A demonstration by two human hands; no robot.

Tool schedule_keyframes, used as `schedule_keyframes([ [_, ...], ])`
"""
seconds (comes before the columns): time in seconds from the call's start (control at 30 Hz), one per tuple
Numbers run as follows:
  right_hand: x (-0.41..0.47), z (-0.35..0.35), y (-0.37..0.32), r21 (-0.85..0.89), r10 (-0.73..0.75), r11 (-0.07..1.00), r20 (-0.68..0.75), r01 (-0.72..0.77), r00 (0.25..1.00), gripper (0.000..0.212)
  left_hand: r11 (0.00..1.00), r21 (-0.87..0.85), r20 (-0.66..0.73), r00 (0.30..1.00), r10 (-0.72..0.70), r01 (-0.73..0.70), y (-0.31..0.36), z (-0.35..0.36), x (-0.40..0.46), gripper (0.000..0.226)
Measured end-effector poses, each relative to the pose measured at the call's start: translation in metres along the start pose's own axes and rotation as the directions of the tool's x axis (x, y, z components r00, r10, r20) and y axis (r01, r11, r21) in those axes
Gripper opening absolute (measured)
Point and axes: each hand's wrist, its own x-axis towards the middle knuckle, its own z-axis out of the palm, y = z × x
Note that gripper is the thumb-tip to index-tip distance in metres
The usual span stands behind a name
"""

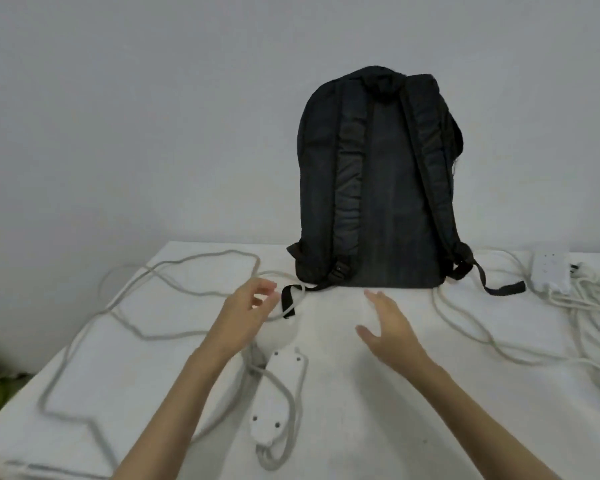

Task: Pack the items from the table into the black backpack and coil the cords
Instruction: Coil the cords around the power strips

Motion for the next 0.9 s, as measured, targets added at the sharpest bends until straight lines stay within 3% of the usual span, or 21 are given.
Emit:
schedule_keyframes([
  [0.1,-0.029,0.036,-0.011,-0.021,-0.228,0.972,0.151,0.233,0.962,0.059,0.98,0.181,0.087,0.991,-0.104,0.087,-0.012,0.009,-0.043,0.042],
  [0.2,-0.035,0.054,-0.024,0.022,-0.241,0.97,0.213,0.242,0.947,0.062,0.83,0.546,0.186,0.949,-0.255,0.116,-0.015,0.034,-0.062,0.082],
  [0.27,-0.037,0.056,-0.03,0.147,-0.22,0.969,0.155,0.198,0.963,0.057,0.781,0.608,0.13,0.954,-0.271,0.139,-0.014,0.041,-0.066,0.086],
  [0.37,-0.046,0.052,-0.031,0.392,-0.091,0.919,0.087,0.049,0.992,0.05,0.884,0.436,0.044,0.978,-0.206,0.167,-0.016,0.033,-0.066,0.089],
  [0.47,-0.056,0.043,-0.033,0.579,-0.045,0.814,0.133,-0.041,0.99,0.056,0.995,-0.066,-0.124,0.989,-0.086,0.078,-0.008,0.014,-0.066,0.069],
  [0.53,-0.061,0.035,-0.041,0.685,-0.099,0.726,0.197,-0.065,0.975,0.056,0.906,-0.413,-0.302,0.953,-0.04,-0.093,-0.002,-0.002,-0.06,0.048],
  [0.57,-0.063,0.033,-0.047,0.752,-0.129,0.652,0.239,-0.099,0.962,0.057,0.874,-0.46,-0.342,0.94,-0.015,-0.154,0.001,-0.01,-0.055,0.047],
  [0.63,-0.064,0.033,-0.06,0.865,-0.162,0.444,0.335,-0.234,0.928,0.059,0.873,-0.442,-0.321,0.945,0.06,-0.206,0.006,-0.012,-0.044,0.047],
  [0.7,-0.066,0.039,-0.073,0.886,-0.133,0.345,0.375,-0.311,0.918,0.058,0.891,-0.43,-0.214,0.975,0.057,-0.146,0.007,-0.004,-0.042,0.04],
  [0.8,-0.067,0.052,-0.086,0.845,-0.001,0.439,0.34,-0.305,0.941,0.049,0.926,-0.375,-0.06,0.998,0.016,-0.037,0.0,0.007,-0.05,0.028],
  [0.9,-0.064,0.048,-0.087,0.857,0.092,0.464,0.207,-0.225,0.974,0.045,0.972,-0.228,0.034,0.998,0.061,-0.052,-0.017,0.005,-0.054,0.018],
])
